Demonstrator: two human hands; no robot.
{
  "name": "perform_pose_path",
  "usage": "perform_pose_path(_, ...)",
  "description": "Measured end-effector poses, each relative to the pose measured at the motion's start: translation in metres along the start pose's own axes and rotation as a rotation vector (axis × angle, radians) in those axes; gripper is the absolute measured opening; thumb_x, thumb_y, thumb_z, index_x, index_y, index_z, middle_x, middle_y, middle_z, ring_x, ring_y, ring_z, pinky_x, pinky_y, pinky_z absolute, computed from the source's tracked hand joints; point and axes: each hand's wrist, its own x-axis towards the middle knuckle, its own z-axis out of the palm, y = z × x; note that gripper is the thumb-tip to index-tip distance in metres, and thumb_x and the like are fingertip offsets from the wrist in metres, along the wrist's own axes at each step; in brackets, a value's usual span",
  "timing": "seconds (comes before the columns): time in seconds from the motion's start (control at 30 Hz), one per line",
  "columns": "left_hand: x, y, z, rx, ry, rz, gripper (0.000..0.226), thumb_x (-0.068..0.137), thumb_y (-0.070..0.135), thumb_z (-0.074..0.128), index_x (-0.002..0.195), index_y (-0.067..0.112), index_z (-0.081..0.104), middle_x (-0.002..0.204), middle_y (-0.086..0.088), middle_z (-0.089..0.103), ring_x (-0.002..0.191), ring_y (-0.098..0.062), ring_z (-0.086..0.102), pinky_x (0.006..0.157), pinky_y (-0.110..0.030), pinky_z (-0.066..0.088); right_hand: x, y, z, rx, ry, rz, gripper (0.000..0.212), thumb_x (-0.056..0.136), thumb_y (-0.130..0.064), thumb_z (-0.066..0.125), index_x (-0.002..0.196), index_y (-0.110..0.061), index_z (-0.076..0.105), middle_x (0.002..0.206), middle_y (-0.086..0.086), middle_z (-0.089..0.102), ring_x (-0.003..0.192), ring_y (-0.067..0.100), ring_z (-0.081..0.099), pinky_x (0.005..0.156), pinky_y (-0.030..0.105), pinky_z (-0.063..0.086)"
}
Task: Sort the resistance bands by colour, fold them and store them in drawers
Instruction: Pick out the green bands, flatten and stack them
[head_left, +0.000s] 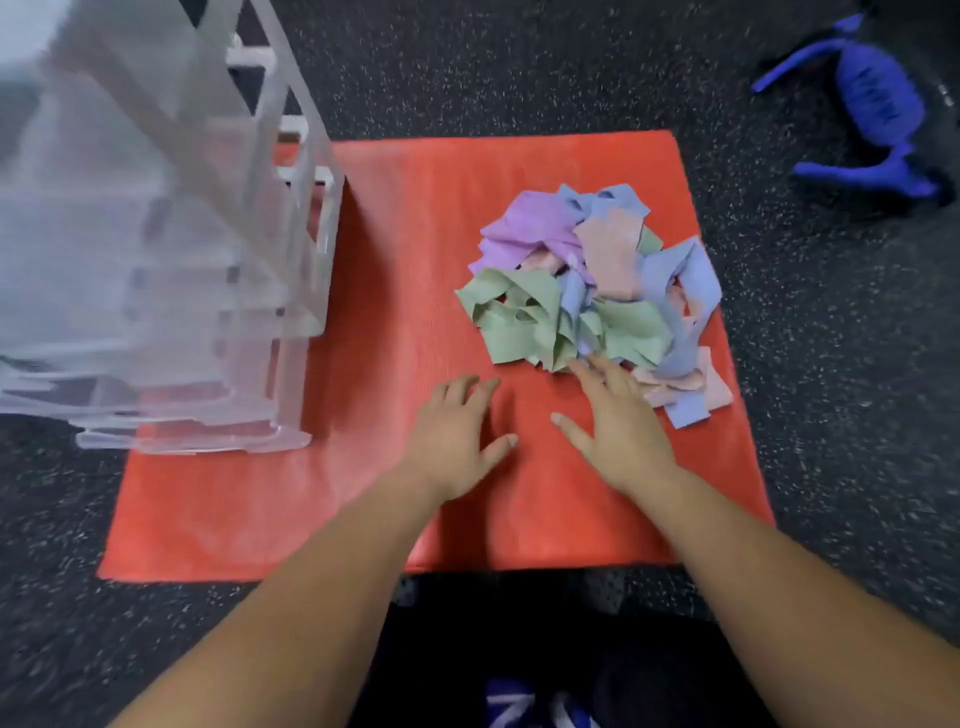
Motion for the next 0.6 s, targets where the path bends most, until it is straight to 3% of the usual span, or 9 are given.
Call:
perform_pose_path(0.13,0.023,-0.027,0.055,0.072,0.209,0.091,0.080,0.093,0.067,0.051,0.158,0.021,0.042,0.152,-0.009,0.046,0.137,-0.032,0.043,0.117,-0.048,0.039,0.022,0.015,0.054,-0.093,0.209,-0.055,0.063,0.095,-0.050,0.062,0.150,-0.023,0.050,0.148,0.011,0.045,0.130,0.034,0.046,0.107,0.050,0.046)
perform_pose_path(0.3,0.029,-0.046,0.099,0.101,0.459,0.180,0.068,0.095,0.062,0.059,0.151,0.023,0.052,0.150,-0.005,0.051,0.137,-0.030,0.045,0.115,-0.045,0.038,0.031,0.033,0.103,-0.143,0.488,-0.102,0.045,0.095,-0.042,0.065,0.135,-0.023,0.064,0.139,0.006,0.052,0.123,0.033,0.048,0.103,0.048,0.045)
perform_pose_path(0.43,0.013,-0.050,0.101,0.030,0.465,0.180,0.065,0.095,0.055,0.060,0.148,0.018,0.055,0.148,-0.008,0.054,0.136,-0.030,0.048,0.116,-0.044,0.040,0.018,0.036,0.110,-0.189,0.496,-0.101,0.048,0.095,-0.041,0.062,0.139,-0.024,0.061,0.140,0.003,0.053,0.128,0.030,0.045,0.103,0.050,0.045)
perform_pose_path(0.6,-0.036,-0.051,0.106,0.123,0.365,0.139,0.075,0.092,0.067,0.045,0.152,0.022,0.051,0.157,-0.010,0.047,0.144,-0.034,0.044,0.121,-0.046,0.036,-0.022,0.040,0.106,-0.324,0.341,-0.099,0.065,0.100,-0.056,0.046,0.160,-0.032,0.034,0.161,0.001,0.036,0.144,0.030,0.032,0.117,0.048,0.035)
